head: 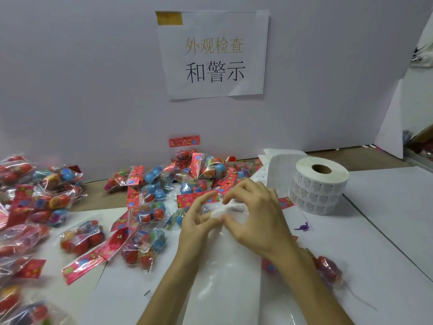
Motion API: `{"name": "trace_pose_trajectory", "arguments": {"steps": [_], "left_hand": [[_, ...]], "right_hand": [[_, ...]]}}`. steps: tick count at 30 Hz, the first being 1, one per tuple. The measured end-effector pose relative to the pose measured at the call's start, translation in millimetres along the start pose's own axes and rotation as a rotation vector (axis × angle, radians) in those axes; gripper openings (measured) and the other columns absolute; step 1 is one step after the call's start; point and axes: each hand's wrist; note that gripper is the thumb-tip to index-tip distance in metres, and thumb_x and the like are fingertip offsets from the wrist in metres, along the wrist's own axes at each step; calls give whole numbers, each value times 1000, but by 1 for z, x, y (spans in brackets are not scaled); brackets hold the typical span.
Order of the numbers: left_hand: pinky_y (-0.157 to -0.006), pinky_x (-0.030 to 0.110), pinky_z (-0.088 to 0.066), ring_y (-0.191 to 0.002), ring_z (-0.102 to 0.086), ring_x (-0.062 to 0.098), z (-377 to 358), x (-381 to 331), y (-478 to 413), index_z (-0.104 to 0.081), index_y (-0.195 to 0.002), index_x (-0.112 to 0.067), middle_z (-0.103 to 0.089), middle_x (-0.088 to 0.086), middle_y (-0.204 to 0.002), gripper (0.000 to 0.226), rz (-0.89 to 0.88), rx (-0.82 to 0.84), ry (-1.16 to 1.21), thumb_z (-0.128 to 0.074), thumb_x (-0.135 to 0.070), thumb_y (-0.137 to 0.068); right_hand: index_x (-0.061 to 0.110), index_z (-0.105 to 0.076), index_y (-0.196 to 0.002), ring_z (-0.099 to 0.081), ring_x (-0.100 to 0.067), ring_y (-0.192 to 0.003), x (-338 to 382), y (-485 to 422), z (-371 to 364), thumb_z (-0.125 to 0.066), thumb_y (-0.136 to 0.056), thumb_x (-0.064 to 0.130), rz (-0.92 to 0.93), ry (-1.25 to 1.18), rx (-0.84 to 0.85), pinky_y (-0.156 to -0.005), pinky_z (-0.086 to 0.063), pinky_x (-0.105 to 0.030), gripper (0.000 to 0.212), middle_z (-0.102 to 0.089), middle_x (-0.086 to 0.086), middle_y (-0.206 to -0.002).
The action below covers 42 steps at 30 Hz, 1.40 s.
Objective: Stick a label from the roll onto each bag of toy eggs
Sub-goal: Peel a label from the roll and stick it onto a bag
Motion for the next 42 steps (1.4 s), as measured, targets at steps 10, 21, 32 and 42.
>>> {"name": "trace_pose_trajectory", "arguments": {"steps": [10,21,32,42], "left_hand": [[-65,21,-55,-67,-69,12,5,0,-1,-63,-126,-20,-77,14,-85,64,23,7,34,-65,-3,-64],[-74,34,-61,-86,-72,30,2,2,2,-72,-120,-30,-75,22,-98,60,50,32,99,-67,7,-72],[-81,42,-62,-89,-75,32,7,0,0,-69,-121,-25,-77,22,-98,54,17,2,76,-76,-6,-70],[-76,34,-56,-87,-66,26,5,2,1,-74,-114,-35,-64,32,-97,74,-60,63,-39,-60,27,-78]], "right_hand": [[24,-71,-90,-57,-14,-98,-5,-1,-1,-83,-79,34,-118,-77,19,-90,-49,-40,19,-58,9,-97],[21,-75,-79,-63,-11,-82,-6,-1,-1,-80,-83,25,-180,-160,-40,-83,-53,-45,7,-66,12,-83],[29,-69,-87,-61,-9,-87,-8,-1,2,-81,-79,39,-144,-162,81,-86,-51,-44,17,-63,14,-90],[24,-68,-74,-63,-6,-75,-10,-1,2,-79,-78,22,-231,-222,-43,-72,-55,-32,12,-66,13,-76]]}}
Point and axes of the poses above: each hand's wrist, its own y-axis away from the middle knuckle, its own z-axis out of the back of the hand, x = y × z
